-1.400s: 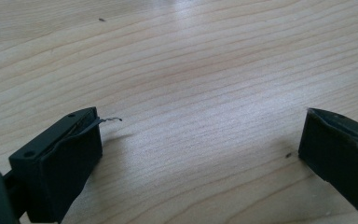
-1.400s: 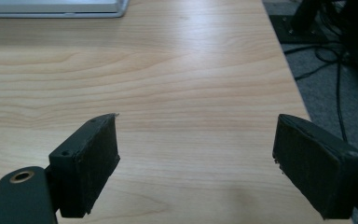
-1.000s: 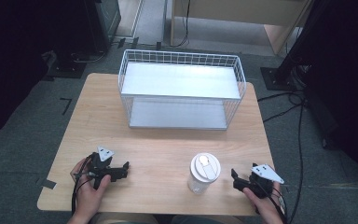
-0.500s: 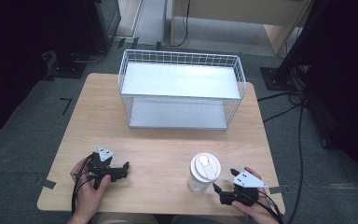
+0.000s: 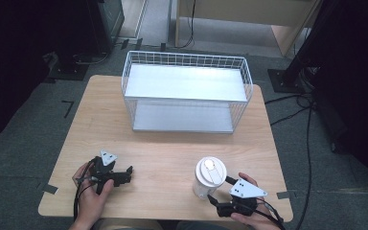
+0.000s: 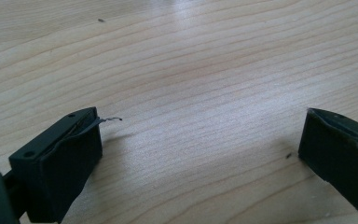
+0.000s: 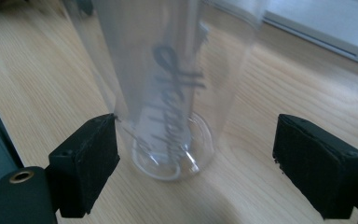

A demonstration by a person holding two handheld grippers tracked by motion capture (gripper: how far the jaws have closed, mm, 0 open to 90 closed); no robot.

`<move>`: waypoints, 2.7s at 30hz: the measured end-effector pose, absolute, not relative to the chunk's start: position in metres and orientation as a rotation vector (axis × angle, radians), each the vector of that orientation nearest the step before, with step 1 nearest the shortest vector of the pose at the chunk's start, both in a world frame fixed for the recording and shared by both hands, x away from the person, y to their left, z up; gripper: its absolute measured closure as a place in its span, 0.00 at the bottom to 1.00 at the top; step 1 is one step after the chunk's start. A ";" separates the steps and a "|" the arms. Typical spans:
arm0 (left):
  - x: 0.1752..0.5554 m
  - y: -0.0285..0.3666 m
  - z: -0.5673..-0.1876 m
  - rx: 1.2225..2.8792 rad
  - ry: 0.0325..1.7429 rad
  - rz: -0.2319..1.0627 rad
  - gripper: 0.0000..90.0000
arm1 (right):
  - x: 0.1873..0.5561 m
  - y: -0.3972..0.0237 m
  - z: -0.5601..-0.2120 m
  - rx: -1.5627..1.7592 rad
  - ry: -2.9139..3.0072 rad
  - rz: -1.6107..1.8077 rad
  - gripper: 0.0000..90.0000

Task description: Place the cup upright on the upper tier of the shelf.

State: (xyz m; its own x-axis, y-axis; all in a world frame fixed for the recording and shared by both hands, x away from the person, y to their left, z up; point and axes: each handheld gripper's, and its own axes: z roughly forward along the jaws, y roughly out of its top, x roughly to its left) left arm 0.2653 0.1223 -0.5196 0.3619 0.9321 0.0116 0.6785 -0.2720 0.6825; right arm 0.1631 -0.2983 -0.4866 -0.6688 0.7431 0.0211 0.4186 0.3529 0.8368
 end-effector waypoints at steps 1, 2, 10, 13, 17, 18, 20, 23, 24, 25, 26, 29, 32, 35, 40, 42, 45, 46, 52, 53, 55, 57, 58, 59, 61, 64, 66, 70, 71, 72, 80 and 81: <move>0.265 0.122 -0.520 2.041 1.390 0.562 0.00 | 0.163 -0.296 -0.486 1.019 2.253 1.248 0.16; 0.265 0.122 -0.520 2.042 1.391 0.562 0.00 | 0.163 -0.294 -0.485 1.021 2.246 1.259 0.16; 0.265 0.122 -0.520 2.042 1.390 0.562 0.00 | 0.165 -0.275 -0.475 1.060 2.153 1.333 0.16; 0.265 0.122 -0.520 2.042 1.388 0.561 0.00 | 0.167 -0.269 -0.471 1.115 2.090 1.358 0.16; 0.265 0.122 -0.519 2.047 1.384 0.560 0.00 | 0.166 -0.263 -0.469 1.133 2.051 1.346 0.16; 0.265 0.122 -0.519 2.049 1.383 0.560 0.00 | 0.167 -0.261 -0.467 1.145 2.030 1.355 0.16; 0.265 0.122 -0.519 2.049 1.382 0.559 0.00 | 0.167 -0.259 -0.466 1.157 2.008 1.357 0.16; 0.265 0.122 -0.519 2.051 1.379 0.557 0.00 | 0.167 -0.251 -0.463 1.175 1.951 1.355 0.16; 0.265 0.122 -0.519 2.051 1.378 0.556 0.00 | 0.167 -0.249 -0.463 1.178 1.934 1.353 0.16; 0.265 0.122 -0.519 2.051 1.378 0.556 0.00 | 0.167 -0.249 -0.463 1.178 1.934 1.353 0.16; 0.265 0.122 -0.519 2.050 1.379 0.555 0.00 | 0.167 -0.245 -0.461 1.178 1.907 1.349 0.16; 0.265 0.122 -0.520 2.049 1.378 0.556 0.00 | 0.169 -0.241 -0.459 1.193 1.859 1.361 0.16; 0.265 0.122 -0.519 2.050 1.379 0.555 0.00 | 0.171 -0.237 -0.458 1.197 1.821 1.362 0.16; 0.265 0.122 -0.519 2.051 1.378 0.556 0.00 | 0.172 -0.233 -0.456 1.190 1.795 1.348 0.16; 0.265 0.122 -0.519 2.050 1.379 0.555 0.00 | 0.175 -0.228 -0.457 1.193 1.781 1.346 0.16; 0.265 0.122 -0.519 2.050 1.379 0.555 0.00 | 0.176 -0.226 -0.458 1.196 1.779 1.336 0.16; 0.265 0.122 -0.519 2.051 1.378 0.555 0.00 | 0.177 -0.225 -0.460 1.205 1.783 1.311 0.16; 0.265 0.122 -0.519 2.051 1.378 0.554 0.00 | 0.177 -0.224 -0.461 1.203 1.787 1.307 0.16; 0.265 0.122 -0.519 2.053 1.373 0.553 0.00 | 0.176 -0.223 -0.459 1.200 1.768 1.297 0.16; 0.265 0.122 -0.519 2.053 1.373 0.553 0.00 | 0.176 -0.223 -0.458 1.202 1.766 1.299 0.16; 0.265 0.122 -0.519 2.054 1.372 0.552 0.00 | 0.176 -0.223 -0.458 1.201 1.768 1.299 0.16; 0.265 0.122 -0.519 2.056 1.371 0.552 0.00 | 0.176 -0.224 -0.458 1.200 1.768 1.300 0.16; 0.265 0.122 -0.519 2.055 1.371 0.552 0.00 | 0.175 -0.224 -0.458 1.200 1.767 1.296 0.16; 0.265 0.122 -0.519 2.055 1.371 0.552 0.00 | 0.175 -0.224 -0.458 1.200 1.767 1.296 0.16; 0.265 0.122 -0.519 2.056 1.371 0.552 0.00 | 0.175 -0.224 -0.458 1.201 1.767 1.294 0.16; 0.265 0.122 -0.519 2.055 1.371 0.552 0.00 | 0.175 -0.224 -0.458 1.200 1.768 1.293 0.16; 0.265 0.122 -0.519 2.055 1.371 0.552 0.00 | 0.175 -0.225 -0.458 1.196 1.773 1.300 0.16; 0.265 0.122 -0.519 2.054 1.372 0.552 0.00 | 0.172 -0.228 -0.458 1.186 1.781 1.302 0.16; 0.265 0.122 -0.519 2.055 1.371 0.552 0.00 | 0.171 -0.228 -0.459 1.181 1.789 1.298 0.16; 0.265 0.122 -0.519 2.055 1.371 0.552 0.00 | 0.171 -0.229 -0.459 1.171 1.793 1.296 0.16; 0.265 0.122 -0.519 2.055 1.371 0.552 0.00 | 0.166 -0.230 -0.460 1.169 1.804 1.279 0.17; 0.265 0.122 -0.519 2.055 1.371 0.552 0.00 | 0.166 -0.230 -0.460 1.166 1.803 1.273 0.17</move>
